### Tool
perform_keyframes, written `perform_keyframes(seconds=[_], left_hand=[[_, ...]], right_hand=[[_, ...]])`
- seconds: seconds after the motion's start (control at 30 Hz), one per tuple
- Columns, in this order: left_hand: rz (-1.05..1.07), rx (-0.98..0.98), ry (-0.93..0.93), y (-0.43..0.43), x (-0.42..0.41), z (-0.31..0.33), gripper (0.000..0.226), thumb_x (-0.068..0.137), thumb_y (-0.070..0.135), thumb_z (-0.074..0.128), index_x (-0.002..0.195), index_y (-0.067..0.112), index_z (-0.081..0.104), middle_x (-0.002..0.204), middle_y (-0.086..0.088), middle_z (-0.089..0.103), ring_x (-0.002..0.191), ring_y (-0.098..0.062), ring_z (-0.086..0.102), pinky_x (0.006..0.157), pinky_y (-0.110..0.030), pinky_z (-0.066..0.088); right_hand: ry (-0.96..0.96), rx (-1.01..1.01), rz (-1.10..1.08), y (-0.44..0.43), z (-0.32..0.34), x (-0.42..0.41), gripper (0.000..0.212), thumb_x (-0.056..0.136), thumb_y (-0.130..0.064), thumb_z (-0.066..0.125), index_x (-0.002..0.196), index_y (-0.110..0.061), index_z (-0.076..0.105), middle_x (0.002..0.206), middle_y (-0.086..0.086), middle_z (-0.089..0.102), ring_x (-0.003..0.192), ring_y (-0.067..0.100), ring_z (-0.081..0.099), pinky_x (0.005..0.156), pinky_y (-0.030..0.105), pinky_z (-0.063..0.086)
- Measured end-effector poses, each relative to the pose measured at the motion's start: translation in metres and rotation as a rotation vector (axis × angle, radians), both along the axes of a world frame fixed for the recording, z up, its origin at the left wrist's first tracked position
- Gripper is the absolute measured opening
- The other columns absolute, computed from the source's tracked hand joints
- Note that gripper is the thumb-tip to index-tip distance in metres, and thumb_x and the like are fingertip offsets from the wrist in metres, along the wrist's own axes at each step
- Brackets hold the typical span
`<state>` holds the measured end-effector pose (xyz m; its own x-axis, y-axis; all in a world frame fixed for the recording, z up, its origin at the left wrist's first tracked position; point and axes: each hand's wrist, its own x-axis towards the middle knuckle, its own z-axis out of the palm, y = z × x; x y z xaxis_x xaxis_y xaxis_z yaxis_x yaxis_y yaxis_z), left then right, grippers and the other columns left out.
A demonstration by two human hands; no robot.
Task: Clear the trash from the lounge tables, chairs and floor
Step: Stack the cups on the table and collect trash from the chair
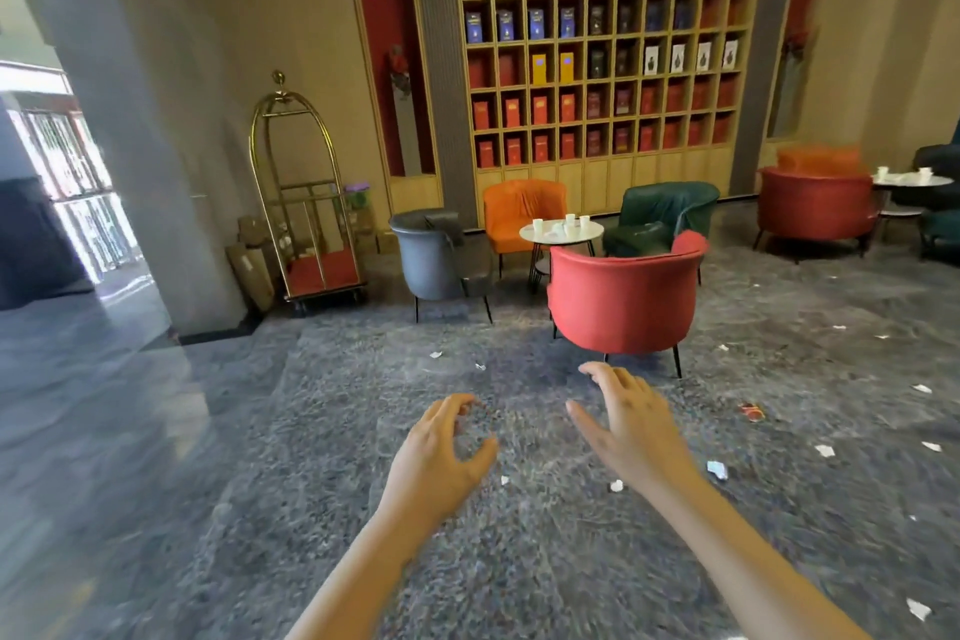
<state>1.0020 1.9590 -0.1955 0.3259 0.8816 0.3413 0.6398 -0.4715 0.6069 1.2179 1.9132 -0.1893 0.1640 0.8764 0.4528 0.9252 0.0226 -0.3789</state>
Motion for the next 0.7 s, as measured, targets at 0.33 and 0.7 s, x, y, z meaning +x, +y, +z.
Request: perform_keyframes(seconds=[0.33, 0.7], left_hand=[[-0.016, -0.015, -0.008, 0.308, 0.068, -0.007, 0.046, 0.085, 0.044, 0.060, 0.126, 0.035, 0.042, 0.115, 0.019, 0.046, 0.105, 0.001, 0.046, 0.082, -0.015, 0.037], [-0.029, -0.022, -0.004, 0.626, 0.164, 0.001, 0.045, 0.086, 0.044, 0.059, 0.126, 0.030, 0.043, 0.113, 0.019, 0.047, 0.104, 0.002, 0.048, 0.079, -0.013, 0.038]], right_hand=[[-0.010, 0.020, -0.031, 0.303, -0.006, 0.073, 0.045, 0.093, -0.047, 0.042, 0.133, -0.026, 0.037, 0.130, -0.010, 0.046, 0.119, 0.012, 0.043, 0.091, 0.027, 0.033], [-0.047, 0.010, -0.085, 0.604, -0.003, 0.167, 0.045, 0.094, -0.051, 0.037, 0.133, -0.030, 0.033, 0.130, -0.013, 0.044, 0.117, 0.009, 0.042, 0.085, 0.024, 0.030]])
